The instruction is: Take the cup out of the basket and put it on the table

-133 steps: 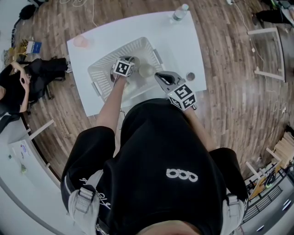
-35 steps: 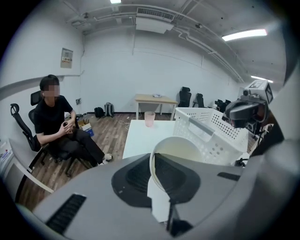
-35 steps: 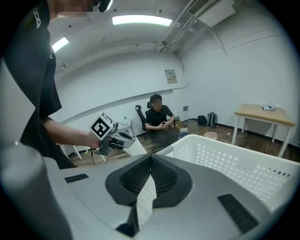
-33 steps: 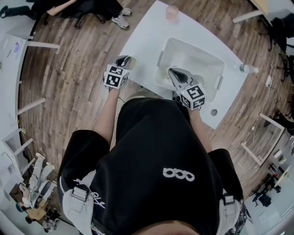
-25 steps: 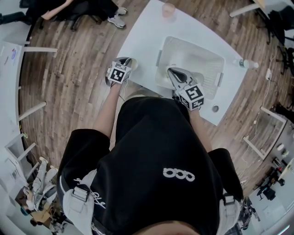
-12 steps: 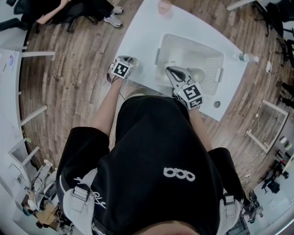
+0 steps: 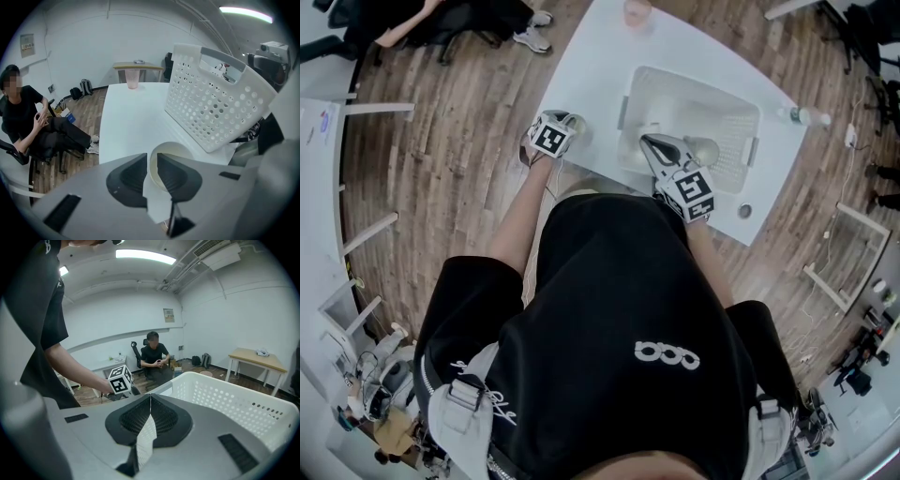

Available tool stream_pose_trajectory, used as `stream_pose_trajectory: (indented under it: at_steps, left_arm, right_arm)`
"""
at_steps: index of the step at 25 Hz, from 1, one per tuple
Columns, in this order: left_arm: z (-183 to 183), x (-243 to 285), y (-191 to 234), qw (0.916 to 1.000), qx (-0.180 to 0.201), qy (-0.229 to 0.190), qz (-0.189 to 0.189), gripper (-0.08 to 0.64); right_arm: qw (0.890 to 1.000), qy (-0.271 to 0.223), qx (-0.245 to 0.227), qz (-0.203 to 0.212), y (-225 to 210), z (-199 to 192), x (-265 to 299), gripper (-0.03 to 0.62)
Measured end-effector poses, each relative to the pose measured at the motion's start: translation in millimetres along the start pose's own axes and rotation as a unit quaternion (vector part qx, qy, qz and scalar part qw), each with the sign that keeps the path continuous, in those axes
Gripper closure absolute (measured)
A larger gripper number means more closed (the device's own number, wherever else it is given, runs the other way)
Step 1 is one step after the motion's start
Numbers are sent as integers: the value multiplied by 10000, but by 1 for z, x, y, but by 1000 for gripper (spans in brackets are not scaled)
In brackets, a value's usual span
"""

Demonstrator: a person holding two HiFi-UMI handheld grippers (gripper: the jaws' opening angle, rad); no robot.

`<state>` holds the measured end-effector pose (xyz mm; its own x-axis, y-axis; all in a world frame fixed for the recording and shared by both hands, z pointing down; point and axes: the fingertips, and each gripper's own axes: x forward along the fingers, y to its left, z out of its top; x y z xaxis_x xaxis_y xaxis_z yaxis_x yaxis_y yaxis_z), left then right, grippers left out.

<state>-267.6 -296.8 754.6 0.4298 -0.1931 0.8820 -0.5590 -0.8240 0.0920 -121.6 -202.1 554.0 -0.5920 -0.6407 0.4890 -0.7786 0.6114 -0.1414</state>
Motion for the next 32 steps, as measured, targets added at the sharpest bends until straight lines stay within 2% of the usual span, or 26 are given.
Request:
stream_pose_trajectory:
  at_steps: [4, 9, 12, 17, 22, 32]
  left_arm:
    - [15, -27, 2, 9995, -66, -237, 176, 502]
    - [53, -81, -3, 9935, -183, -1017, 483, 502]
    - [74, -117, -7, 9866, -190, -1456, 706, 506]
    - [123, -165, -35, 9698, -105, -2259, 914, 532]
    - [157, -194, -70, 9532, -49, -2899, 857, 546]
    - [205, -198, -152, 9378, 93, -3461, 262, 551]
  right_arm:
    - [10000, -52, -33, 35, -2, 2, -5, 568]
    - [9999, -101, -22, -69, -17, 0, -24, 568]
    - [9998, -146, -9, -154, -26, 0, -34, 568]
    - [9992, -219, 2, -322, -49, -4, -63, 568]
    - [9986, -345, -9, -405, -58, -6, -85, 568]
    - [9972, -558, 55, -495, -67, -18, -131, 568]
